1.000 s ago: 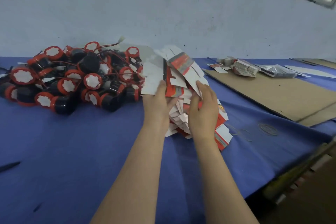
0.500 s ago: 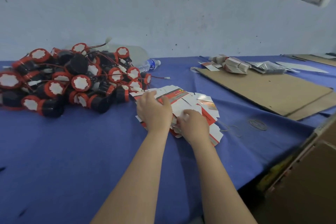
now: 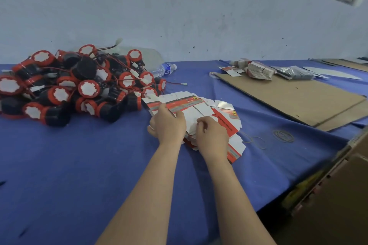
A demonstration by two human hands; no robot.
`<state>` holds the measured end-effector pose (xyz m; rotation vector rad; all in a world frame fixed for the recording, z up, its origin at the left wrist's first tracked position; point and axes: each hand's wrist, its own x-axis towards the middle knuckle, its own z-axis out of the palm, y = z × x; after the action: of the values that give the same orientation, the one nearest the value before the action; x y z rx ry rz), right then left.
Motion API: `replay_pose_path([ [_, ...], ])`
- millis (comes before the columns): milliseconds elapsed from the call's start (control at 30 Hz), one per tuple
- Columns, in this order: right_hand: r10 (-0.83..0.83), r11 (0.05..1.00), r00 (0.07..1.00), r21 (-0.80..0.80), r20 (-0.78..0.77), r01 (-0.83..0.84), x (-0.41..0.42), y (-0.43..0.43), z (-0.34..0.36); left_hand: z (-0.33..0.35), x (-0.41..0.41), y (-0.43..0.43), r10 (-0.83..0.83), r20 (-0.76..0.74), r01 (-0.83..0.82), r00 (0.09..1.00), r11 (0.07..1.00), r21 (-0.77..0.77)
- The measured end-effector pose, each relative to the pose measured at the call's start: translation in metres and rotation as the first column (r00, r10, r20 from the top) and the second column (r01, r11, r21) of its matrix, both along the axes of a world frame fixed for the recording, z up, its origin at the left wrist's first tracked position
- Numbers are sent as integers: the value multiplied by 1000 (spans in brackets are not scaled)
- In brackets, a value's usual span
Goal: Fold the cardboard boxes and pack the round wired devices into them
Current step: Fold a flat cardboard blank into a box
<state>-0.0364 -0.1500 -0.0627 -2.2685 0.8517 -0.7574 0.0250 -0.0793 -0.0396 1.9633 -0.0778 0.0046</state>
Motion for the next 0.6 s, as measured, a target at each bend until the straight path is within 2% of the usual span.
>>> replay_pose_path([
  [233, -2, 999, 998, 32, 66, -1, 0, 0, -2, -1, -3, -3, 77, 115, -57, 990, 984, -167],
  [333, 1, 998, 994, 65, 113, -9, 0, 0, -1, 1, -4, -8, 41, 103, -5, 994, 947, -323],
  [367, 1, 998, 992, 69, 129, -10, 1, -1, -1, 2, -4, -10, 22, 102, 13, 995, 945, -326],
  [467, 12, 994, 983, 108, 182, -32, 1, -4, -2, -2, -4, -11, 8, 189, 20, 982, 989, -147],
  [500, 16, 991, 979, 125, 202, -42, 1, -5, -2, -5, -3, -10, 17, 225, 16, 974, 990, -143],
  [600, 2, 981, 952, 186, 306, -62, 4, -8, 5, -1, 0, 4, 51, 281, 49, 958, 940, -337],
])
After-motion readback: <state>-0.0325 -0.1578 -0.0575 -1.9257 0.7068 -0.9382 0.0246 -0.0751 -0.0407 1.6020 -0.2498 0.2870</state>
